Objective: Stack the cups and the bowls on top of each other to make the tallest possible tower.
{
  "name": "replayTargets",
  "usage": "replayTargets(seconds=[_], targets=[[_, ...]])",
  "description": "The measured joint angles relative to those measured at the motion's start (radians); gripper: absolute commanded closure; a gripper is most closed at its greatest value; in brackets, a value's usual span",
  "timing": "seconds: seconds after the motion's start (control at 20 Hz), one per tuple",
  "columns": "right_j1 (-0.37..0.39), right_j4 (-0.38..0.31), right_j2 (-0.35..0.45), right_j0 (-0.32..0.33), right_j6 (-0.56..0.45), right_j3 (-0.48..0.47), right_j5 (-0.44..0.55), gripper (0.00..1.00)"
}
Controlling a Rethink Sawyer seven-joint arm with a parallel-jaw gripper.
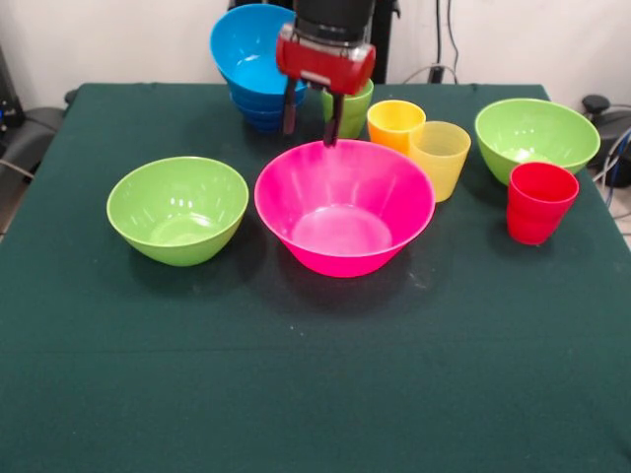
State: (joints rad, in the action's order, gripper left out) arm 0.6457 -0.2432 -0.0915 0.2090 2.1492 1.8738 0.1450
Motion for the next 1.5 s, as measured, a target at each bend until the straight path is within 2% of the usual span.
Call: replayTargets(seconds=[0.2,0.55,1.5], targets=[[-0.057,-0.001,0.0,0.0,0.0,-0.003,-0.066,0.0],[-0.113,-0.012,-0.003,0.002,0.0,-0.003,-0.143,0.0],[-0.031,-0.083,-0.003,0.103,0.0,0.045,-0.157,0.0]])
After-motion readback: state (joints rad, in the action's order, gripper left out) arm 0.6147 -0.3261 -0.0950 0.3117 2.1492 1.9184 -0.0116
